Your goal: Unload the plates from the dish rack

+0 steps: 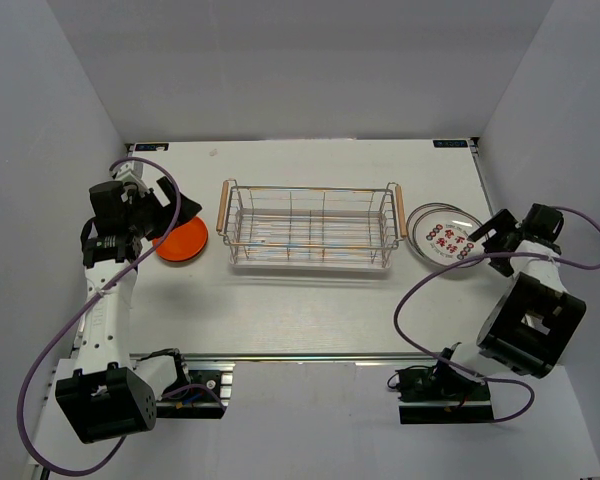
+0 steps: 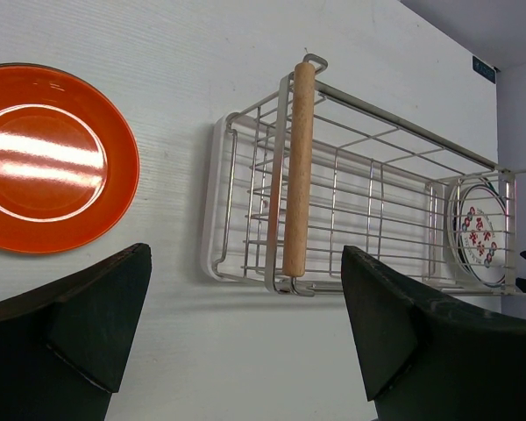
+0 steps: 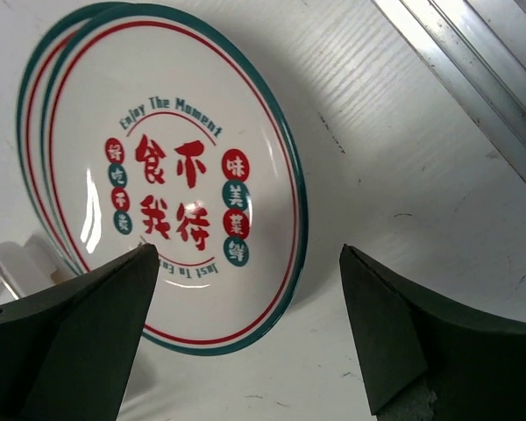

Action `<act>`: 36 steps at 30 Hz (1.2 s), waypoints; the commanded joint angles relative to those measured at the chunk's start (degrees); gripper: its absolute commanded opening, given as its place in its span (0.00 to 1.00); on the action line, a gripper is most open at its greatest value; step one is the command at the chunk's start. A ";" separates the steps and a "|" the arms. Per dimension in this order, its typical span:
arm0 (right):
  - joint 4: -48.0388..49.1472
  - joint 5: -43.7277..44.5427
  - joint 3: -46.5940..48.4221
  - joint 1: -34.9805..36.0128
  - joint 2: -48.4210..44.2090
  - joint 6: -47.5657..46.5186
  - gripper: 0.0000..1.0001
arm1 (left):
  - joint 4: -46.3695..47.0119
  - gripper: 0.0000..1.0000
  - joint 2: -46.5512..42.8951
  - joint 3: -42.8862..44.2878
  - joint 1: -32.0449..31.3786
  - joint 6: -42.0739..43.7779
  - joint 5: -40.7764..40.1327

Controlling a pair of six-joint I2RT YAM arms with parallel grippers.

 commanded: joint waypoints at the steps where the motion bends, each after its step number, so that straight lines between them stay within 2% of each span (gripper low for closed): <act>1: 0.77 1.94 1.81 0.62 1.95 -1.34 0.89 | 0.18 0.98 -1.36 0.91 0.20 0.44 -0.51; 8: 4.64 -3.85 1.72 3.87 4.59 -2.31 0.89 | 0.62 0.98 -1.36 0.55 0.20 0.44 -0.43; 15: 3.86 -0.70 2.43 5.02 5.03 -2.66 0.89 | 0.62 0.98 -1.09 0.38 0.20 0.44 -0.25; 22: 0.79 4.13 4.35 4.75 0.21 -1.96 0.89 | 0.01 0.98 -1.35 0.91 0.20 0.70 -0.69; 27: -4.57 4.75 11.11 4.93 -5.77 -3.27 0.89 | -1.92 0.98 -1.97 3.27 -0.33 1.76 -3.31; 30: -8.78 1.51 14.46 5.28 -10.77 -4.42 0.89 | -3.76 0.98 -2.67 5.20 -0.33 2.28 -5.34; 34: -14.33 -9.63 17.19 7.03 -16.22 -10.11 0.89 | -7.01 0.98 -3.29 7.66 -0.33 4.12 -9.54; 36: -16.87 -9.23 18.32 8.00 -17.46 -11.88 0.89 | -9.38 0.98 -3.38 8.55 -0.33 5.44 -13.06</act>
